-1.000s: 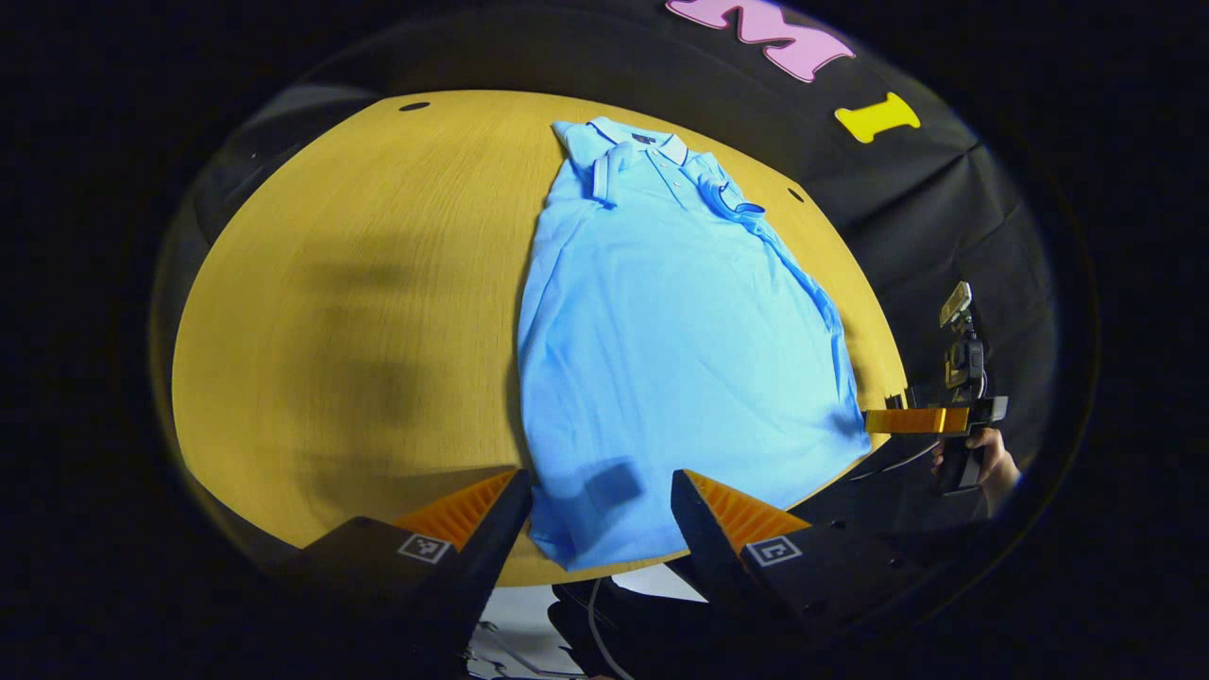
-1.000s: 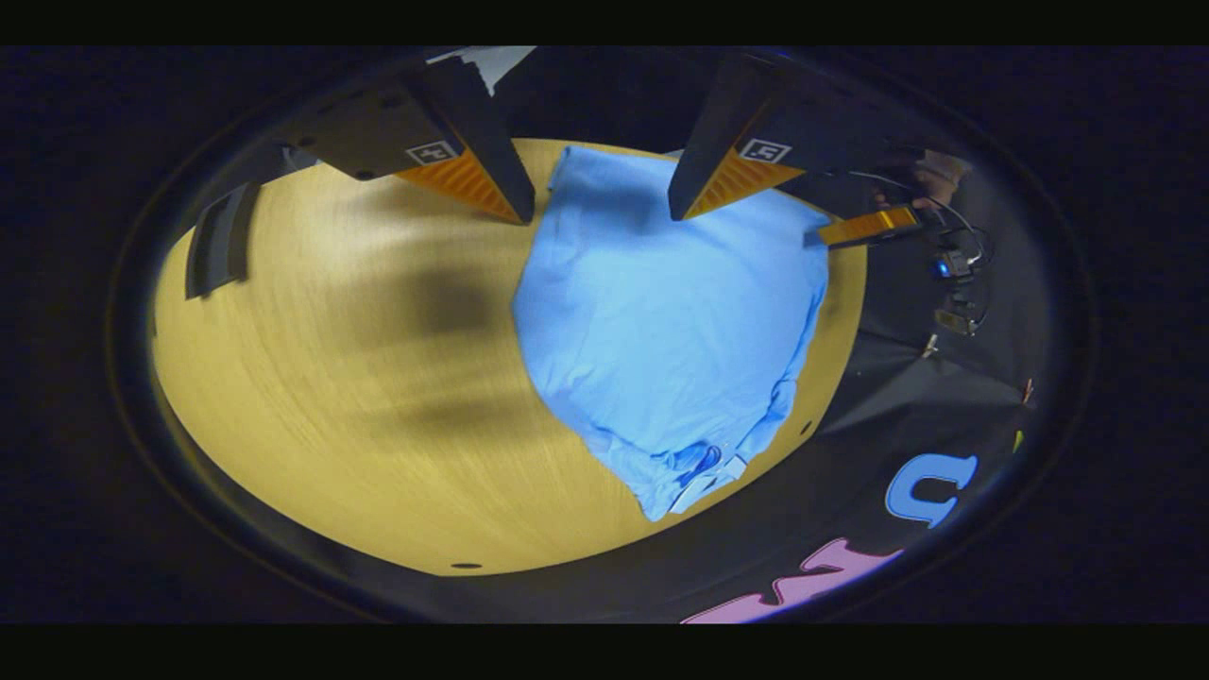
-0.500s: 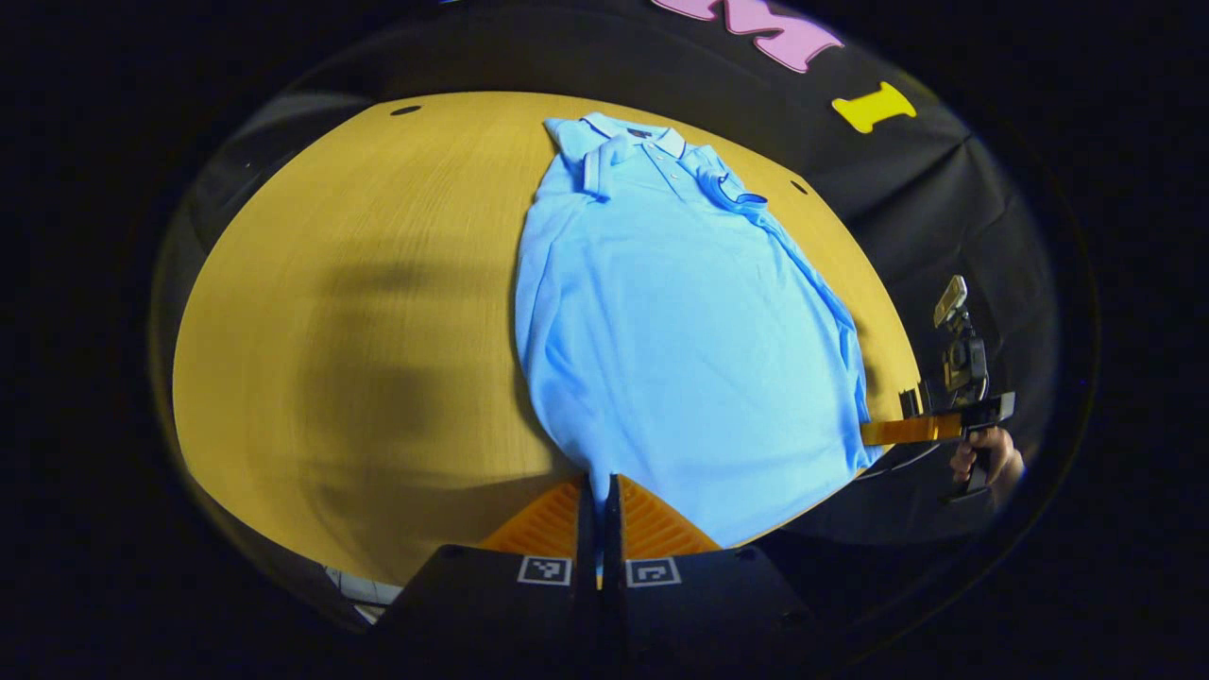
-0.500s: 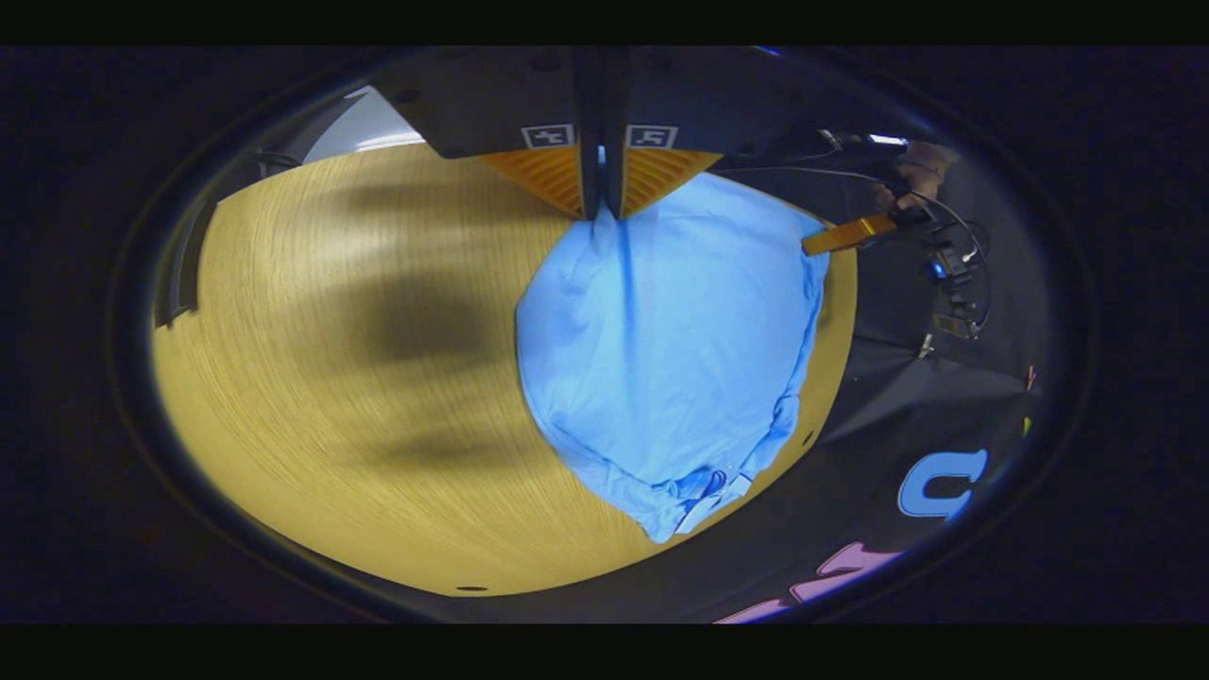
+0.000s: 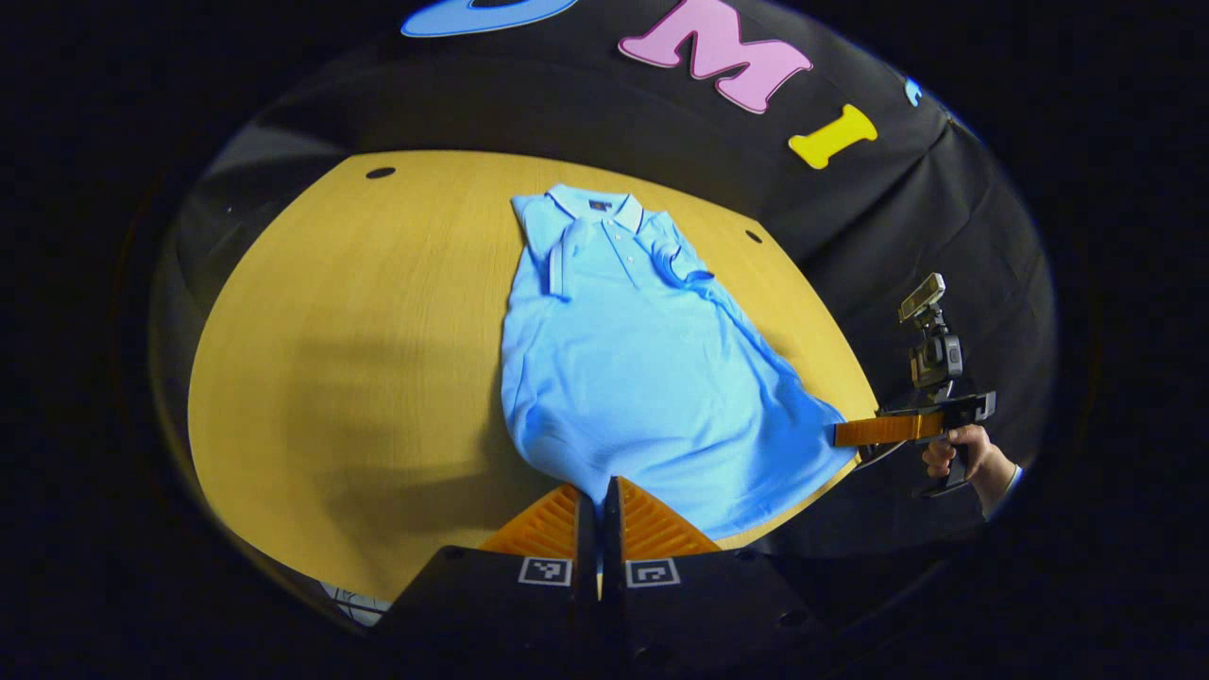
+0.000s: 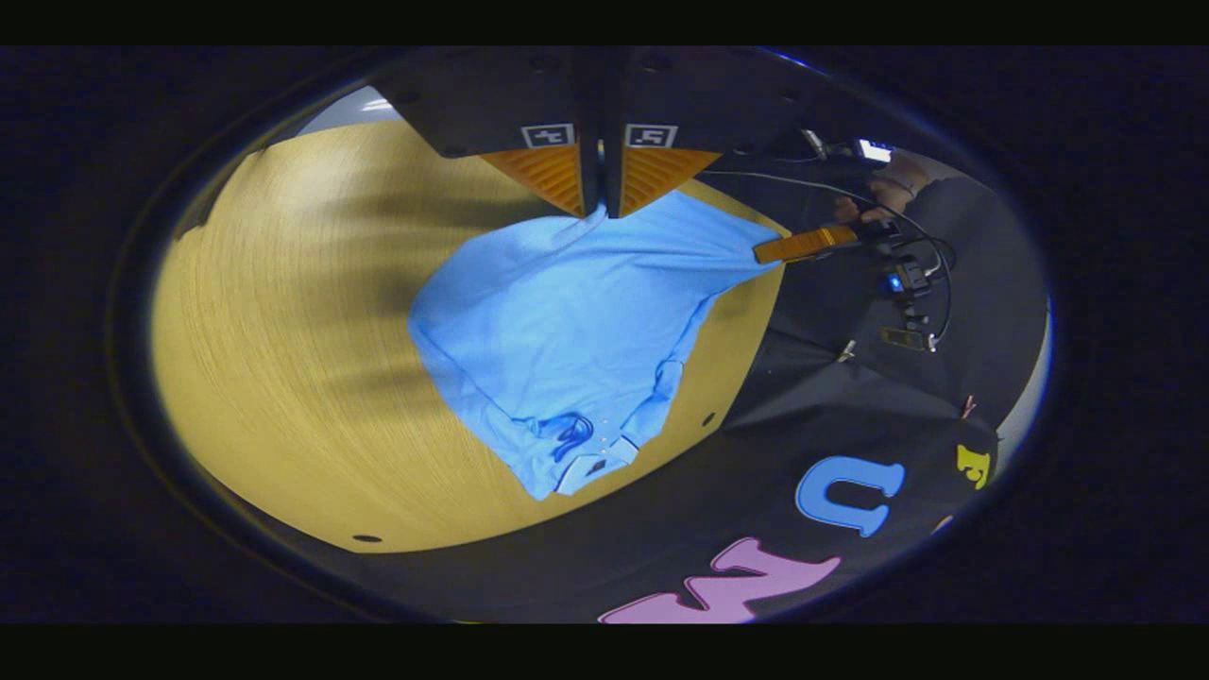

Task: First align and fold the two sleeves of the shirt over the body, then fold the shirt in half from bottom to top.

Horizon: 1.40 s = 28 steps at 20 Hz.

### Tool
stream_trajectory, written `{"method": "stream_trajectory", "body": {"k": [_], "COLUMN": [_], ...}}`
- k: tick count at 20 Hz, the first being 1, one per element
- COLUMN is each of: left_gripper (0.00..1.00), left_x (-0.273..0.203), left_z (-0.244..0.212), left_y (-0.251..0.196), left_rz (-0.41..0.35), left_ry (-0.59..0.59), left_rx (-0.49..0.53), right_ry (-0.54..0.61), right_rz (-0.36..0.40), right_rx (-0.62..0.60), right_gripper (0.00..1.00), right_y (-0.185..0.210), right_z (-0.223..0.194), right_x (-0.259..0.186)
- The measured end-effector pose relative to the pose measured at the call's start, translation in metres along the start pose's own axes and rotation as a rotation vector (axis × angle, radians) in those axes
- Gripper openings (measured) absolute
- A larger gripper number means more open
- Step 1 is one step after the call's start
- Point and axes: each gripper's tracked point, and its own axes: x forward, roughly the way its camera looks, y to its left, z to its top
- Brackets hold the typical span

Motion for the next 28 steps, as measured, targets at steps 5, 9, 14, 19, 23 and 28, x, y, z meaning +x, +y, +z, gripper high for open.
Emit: {"method": "stream_trajectory", "body": {"k": [5,9,14,19,23,28], "left_gripper": [0.06,0.06,0.06,0.06,0.06,0.41], "left_x": [-0.014,-0.006,0.023,0.098,0.177,0.236], "left_z": [0.078,0.146,0.252,0.342,0.355,0.345], "left_y": [0.005,0.017,0.034,0.063,0.1,0.115], "left_rz": [0.014,0.056,0.104,0.196,0.313,0.381], "left_ry": [-0.137,-0.201,-0.315,-0.347,-0.273,-0.211], "left_rx": [0.001,0.035,0.011,0.001,-0.026,0.011], "right_ry": [-0.157,-0.256,-0.385,-0.412,-0.316,-0.281], "right_rz": [0.048,0.042,0.022,-0.048,-0.195,-0.256], "right_rx": [-0.12,-0.191,-0.247,-0.211,-0.136,-0.12], "right_gripper": [0.08,0.09,0.01,0.08,0.09,0.0], "right_y": [0.047,0.057,0.054,0.021,-0.052,-0.102], "right_z": [0.084,0.176,0.315,0.394,0.4,0.4], "right_x": [-0.009,-0.008,0.027,0.1,0.175,0.213]}}
